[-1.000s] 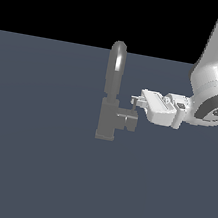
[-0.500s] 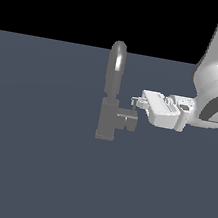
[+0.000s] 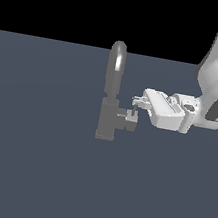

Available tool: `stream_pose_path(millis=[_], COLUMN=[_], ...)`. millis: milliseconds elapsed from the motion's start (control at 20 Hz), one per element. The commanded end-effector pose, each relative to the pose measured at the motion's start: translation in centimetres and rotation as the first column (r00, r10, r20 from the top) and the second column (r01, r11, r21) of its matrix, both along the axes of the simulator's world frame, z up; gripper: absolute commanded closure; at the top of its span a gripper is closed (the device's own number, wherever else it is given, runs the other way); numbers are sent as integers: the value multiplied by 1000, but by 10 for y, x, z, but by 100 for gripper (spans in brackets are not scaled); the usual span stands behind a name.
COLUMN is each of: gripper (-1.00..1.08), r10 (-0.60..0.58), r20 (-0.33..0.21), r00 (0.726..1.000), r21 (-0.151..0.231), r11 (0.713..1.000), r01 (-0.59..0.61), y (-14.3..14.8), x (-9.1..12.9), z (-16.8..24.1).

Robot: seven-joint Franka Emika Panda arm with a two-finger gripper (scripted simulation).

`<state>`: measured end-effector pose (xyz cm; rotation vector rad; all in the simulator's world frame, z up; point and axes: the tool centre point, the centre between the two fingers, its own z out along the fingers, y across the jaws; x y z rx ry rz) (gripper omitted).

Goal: Turn on the faucet by rotating a designated handle.

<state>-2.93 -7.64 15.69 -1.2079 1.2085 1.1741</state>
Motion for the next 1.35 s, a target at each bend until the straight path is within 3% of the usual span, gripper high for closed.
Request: stream_pose_path(millis=[0,600,650,700,1300], gripper=[108,108,108,108,108], r10=[0,4,4,4,4], r20=[-2,-13,-13,23,-14], r00=[1000,1000,1000,1000,1000], r21=[1,7,7,-1,7], r11=[1000,1000,1000,1000,1000], r01=[0,-4,-4,-4,-4], y=[0,0,0,1,1], x=[-4,-55,-55,-39,-67], z=[-3,-30,-30,-15,-83])
